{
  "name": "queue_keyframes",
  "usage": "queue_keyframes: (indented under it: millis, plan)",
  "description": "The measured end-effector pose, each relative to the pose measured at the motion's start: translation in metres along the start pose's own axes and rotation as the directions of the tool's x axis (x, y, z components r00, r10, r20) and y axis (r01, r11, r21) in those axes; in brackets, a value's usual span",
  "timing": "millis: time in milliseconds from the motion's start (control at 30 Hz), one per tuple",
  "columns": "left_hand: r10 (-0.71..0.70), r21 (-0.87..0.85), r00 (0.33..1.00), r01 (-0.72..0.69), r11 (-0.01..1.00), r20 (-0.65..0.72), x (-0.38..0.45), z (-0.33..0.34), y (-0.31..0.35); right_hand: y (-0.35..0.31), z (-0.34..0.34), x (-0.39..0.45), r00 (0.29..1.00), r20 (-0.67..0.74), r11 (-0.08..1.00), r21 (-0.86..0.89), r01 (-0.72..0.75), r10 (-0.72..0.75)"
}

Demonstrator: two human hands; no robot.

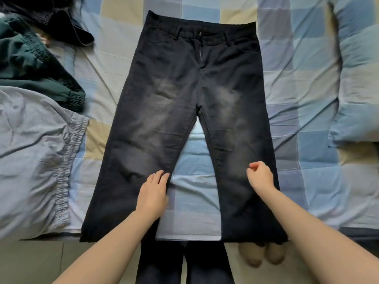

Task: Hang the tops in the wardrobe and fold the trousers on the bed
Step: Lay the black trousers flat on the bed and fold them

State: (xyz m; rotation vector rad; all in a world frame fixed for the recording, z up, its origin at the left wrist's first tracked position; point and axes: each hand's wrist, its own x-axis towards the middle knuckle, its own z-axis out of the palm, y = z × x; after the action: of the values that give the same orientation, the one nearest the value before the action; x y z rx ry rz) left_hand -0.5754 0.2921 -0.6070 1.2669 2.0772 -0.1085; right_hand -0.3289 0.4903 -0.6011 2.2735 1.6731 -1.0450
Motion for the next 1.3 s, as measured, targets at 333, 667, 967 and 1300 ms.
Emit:
queue_keyframes:
  millis: [333, 667, 967, 1300]
  plan:
    - [0.141, -0.457, 0.954, -0.004, 0.889, 0.266, 0.043, 0.032, 0.185, 0.093, -0.058, 0.059, 0.939, 0.329, 0.976, 0.15, -0.161, 0.104]
    - [-0.067, -0.785, 0.945, 0.304, 0.539, 0.32, 0.072, 0.013, 0.264, 0.074, -0.073, 0.002, 0.631, 0.585, 0.829, 0.137, 0.542, -0.509]
    - [-0.158, -0.664, 0.967, 0.251, 0.704, 0.199, 0.079, 0.011, 0.243, -0.041, -0.092, 0.094, 0.934, 0.2, 0.942, 0.224, 0.249, -0.295]
    - [0.061, -0.813, 0.935, 0.27, 0.516, 0.349, 0.064, -0.006, 0.193, -0.157, -0.052, 0.142, 0.981, 0.152, 0.932, 0.358, 0.059, -0.121]
